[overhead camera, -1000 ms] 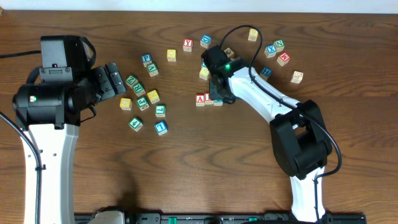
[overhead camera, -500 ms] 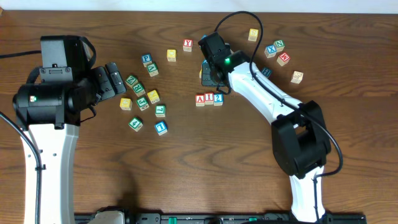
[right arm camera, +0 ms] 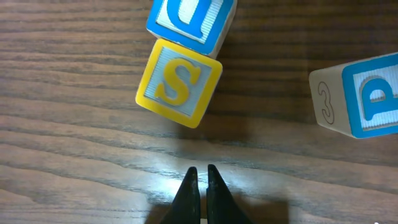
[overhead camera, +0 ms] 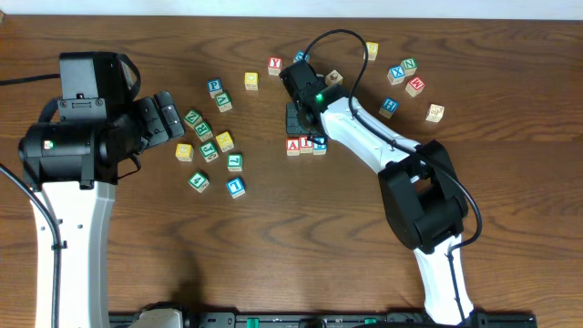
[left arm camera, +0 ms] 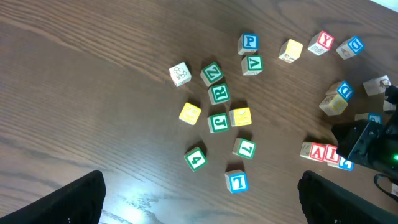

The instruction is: Spell out AI2

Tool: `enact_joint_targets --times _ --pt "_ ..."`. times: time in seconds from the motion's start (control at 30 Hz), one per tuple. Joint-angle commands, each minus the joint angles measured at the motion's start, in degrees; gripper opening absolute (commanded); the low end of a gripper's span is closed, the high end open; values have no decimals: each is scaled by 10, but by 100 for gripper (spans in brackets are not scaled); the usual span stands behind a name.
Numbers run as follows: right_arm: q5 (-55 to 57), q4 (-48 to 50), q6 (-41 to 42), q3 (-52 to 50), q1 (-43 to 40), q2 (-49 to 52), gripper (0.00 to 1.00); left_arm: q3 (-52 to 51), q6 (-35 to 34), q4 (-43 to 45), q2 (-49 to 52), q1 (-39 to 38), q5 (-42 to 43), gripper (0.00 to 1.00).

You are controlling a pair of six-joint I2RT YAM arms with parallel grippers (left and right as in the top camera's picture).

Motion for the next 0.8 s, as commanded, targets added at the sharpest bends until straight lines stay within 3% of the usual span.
enact_joint_targets --times 0.0,0.77 --pt "0 1 9 7 1 7 1 -2 9 -2 5 2 -7 97" --pt "-2 -34 9 7 12 7 1 -2 9 -2 5 2 -7 98"
